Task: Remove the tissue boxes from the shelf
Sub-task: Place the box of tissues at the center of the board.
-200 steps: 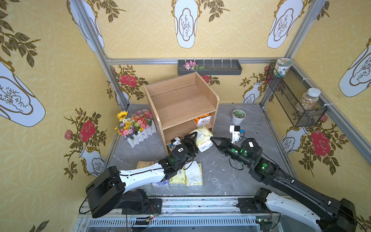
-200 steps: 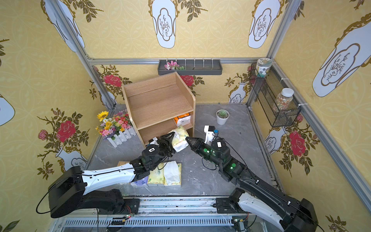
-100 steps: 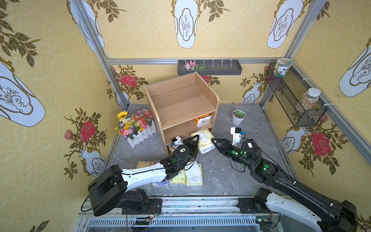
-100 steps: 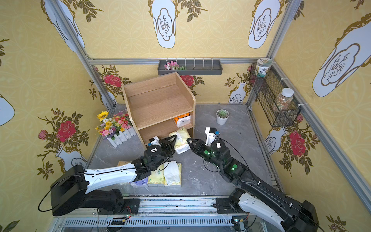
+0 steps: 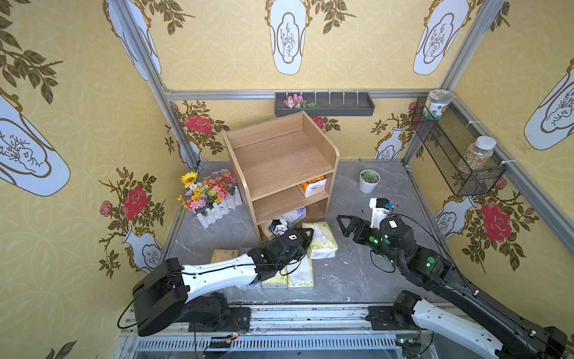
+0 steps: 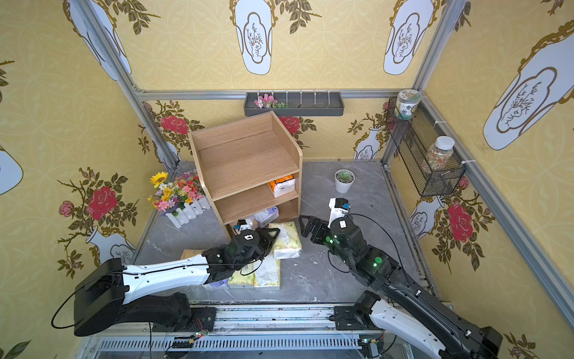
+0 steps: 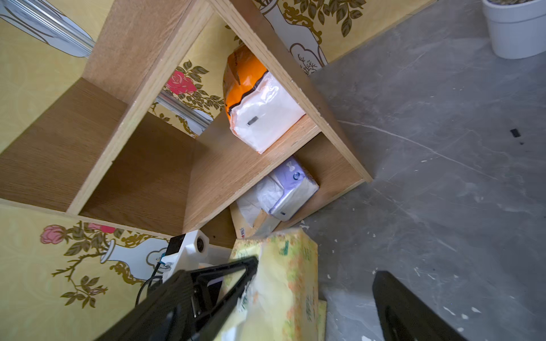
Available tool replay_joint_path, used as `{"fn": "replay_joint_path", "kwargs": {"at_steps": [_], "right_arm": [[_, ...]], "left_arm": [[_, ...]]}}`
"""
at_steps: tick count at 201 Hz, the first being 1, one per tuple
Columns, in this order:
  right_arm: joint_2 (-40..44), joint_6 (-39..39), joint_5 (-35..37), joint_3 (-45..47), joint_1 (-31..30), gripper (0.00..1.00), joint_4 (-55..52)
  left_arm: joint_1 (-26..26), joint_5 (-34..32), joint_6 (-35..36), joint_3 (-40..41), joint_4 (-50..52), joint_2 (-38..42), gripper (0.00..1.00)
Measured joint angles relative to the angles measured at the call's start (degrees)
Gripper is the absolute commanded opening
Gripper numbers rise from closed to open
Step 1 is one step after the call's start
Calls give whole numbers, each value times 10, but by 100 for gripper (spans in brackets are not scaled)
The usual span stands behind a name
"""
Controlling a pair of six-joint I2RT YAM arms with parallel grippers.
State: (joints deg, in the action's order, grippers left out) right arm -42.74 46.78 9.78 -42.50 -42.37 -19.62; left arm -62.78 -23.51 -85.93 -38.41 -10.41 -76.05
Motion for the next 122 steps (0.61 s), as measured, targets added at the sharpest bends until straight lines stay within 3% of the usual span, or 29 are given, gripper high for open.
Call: {"fn": "replay_joint_path", "kwargs": {"at_steps": [45,105,122], "right_arm": [[0,-17,-19,-10,0,99,-52],[27,3,-50,46,9,98,-96],[41,18,-51,60,12,97,-109]], "left_arm": [[-57,21,66,-93,102,-63,21],[-80,44,78,-123,108,-168,21],[-86,47,74,-132,106,-186,28]]}}
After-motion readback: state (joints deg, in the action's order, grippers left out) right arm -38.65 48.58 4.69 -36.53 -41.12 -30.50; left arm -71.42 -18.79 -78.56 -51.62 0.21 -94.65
